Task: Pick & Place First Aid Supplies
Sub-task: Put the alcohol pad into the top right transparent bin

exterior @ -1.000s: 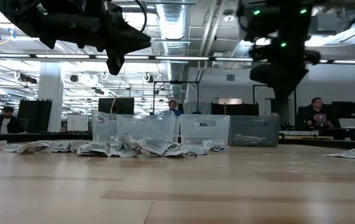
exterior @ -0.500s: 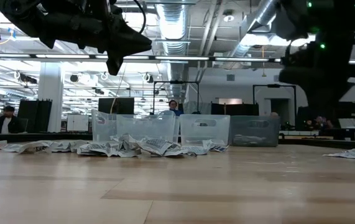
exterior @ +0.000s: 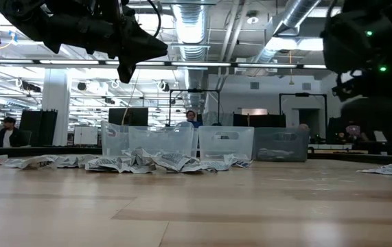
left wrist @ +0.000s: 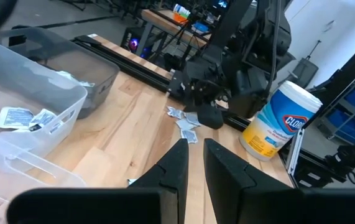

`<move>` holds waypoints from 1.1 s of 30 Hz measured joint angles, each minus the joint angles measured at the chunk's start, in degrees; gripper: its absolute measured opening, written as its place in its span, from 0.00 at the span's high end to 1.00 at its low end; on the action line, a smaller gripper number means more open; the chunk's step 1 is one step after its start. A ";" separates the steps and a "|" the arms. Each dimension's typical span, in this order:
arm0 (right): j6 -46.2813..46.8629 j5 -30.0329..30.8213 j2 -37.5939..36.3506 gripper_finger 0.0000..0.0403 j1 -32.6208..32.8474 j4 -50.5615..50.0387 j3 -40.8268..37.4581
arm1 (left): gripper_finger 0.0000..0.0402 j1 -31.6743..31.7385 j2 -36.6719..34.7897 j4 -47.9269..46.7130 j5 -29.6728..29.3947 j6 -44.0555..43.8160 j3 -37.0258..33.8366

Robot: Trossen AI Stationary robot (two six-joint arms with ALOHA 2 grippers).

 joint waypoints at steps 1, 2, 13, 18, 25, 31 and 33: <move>0.41 -0.46 0.01 0.74 0.37 0.51 -0.57 | 0.87 0.00 0.00 -0.01 -0.17 0.00 0.00; 1.01 -0.70 0.02 0.74 0.75 1.41 -1.24 | 0.87 0.00 0.00 -0.02 -0.19 0.00 0.00; 3.88 -0.82 -0.26 0.74 2.94 20.31 -8.35 | 0.87 0.00 0.00 -0.16 -0.19 -0.02 0.02; 0.33 1.74 -0.28 0.74 2.76 21.80 -5.68 | 0.87 0.00 0.00 -0.17 -0.19 -0.01 0.02; -4.95 5.40 -0.34 0.73 1.95 21.76 -2.97 | 0.87 0.00 0.00 -0.20 -0.19 0.00 0.02; -11.47 5.55 -0.35 0.73 2.10 21.57 -0.44 | 0.87 0.00 0.00 -0.24 -0.21 0.00 0.02; -15.67 3.27 -0.35 0.73 2.36 21.57 0.71 | 0.87 0.00 0.00 -0.25 -0.21 0.00 0.02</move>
